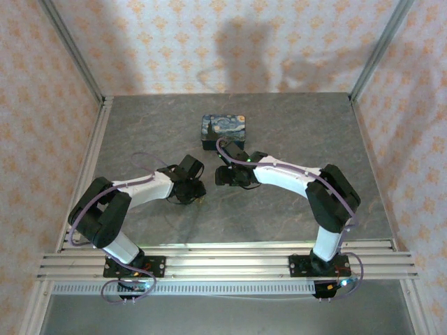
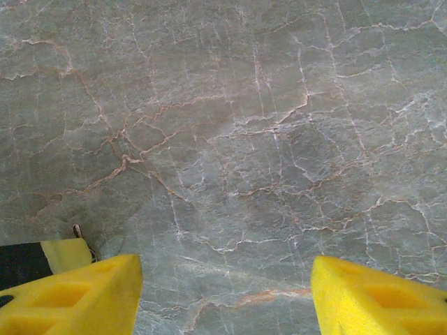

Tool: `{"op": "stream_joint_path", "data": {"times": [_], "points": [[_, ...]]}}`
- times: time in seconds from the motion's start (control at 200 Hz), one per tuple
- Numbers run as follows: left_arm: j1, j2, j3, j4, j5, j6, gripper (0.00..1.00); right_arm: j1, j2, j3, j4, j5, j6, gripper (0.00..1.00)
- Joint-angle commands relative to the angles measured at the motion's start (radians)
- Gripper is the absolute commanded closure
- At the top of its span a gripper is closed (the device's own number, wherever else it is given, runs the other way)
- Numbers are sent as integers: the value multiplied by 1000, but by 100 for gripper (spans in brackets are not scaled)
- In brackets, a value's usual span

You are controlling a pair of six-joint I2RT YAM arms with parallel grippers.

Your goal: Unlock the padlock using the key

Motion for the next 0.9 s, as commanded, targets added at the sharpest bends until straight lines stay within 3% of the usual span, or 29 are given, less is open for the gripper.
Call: {"op": "stream_joint_path", "data": {"times": [0.0, 0.896], "points": [[-39, 39, 22, 58, 57, -14, 76, 7, -17, -11, -6, 33, -4, 35], [-49, 56, 29, 62, 62, -2, 82, 7, -17, -20, -2, 31, -1, 35]]}}
